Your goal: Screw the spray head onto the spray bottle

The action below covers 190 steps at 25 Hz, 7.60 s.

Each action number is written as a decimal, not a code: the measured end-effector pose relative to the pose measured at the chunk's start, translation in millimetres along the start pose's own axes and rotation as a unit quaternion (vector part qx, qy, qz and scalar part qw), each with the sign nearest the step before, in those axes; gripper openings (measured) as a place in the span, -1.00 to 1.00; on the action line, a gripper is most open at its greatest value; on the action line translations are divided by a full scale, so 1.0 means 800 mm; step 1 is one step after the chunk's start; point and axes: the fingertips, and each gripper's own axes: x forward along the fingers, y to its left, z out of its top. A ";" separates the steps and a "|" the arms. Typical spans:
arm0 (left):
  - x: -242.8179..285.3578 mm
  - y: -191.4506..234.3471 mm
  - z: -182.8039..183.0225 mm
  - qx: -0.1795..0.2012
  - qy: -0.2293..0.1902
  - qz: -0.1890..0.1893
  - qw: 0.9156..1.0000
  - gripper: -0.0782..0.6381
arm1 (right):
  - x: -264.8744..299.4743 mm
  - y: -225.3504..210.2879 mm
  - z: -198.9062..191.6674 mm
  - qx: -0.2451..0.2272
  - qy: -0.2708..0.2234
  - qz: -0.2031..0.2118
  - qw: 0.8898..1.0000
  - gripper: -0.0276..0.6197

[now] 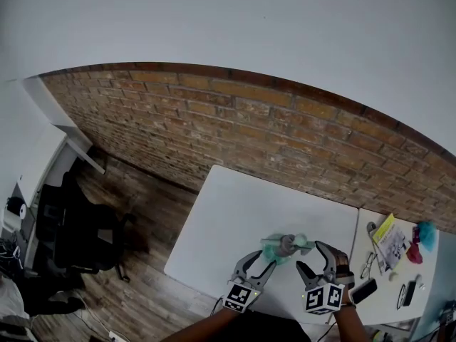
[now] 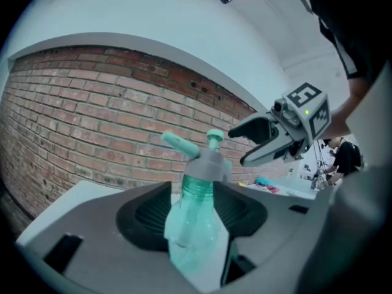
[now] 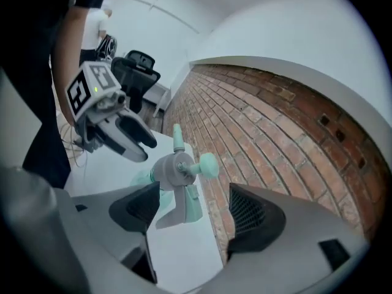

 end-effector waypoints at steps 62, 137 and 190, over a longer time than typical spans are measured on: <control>0.088 -0.014 -0.058 0.083 0.062 -0.095 0.990 0.10 | 0.030 0.025 0.026 0.246 0.031 0.192 0.949 -0.20; 0.031 -0.118 -0.051 0.071 0.049 -0.098 0.991 0.10 | 0.012 0.051 -0.024 0.382 0.062 0.247 0.889 -0.56; 0.033 0.013 -0.068 0.103 0.066 -0.092 0.988 -0.78 | 0.052 0.026 0.031 0.360 0.053 0.193 0.911 -0.01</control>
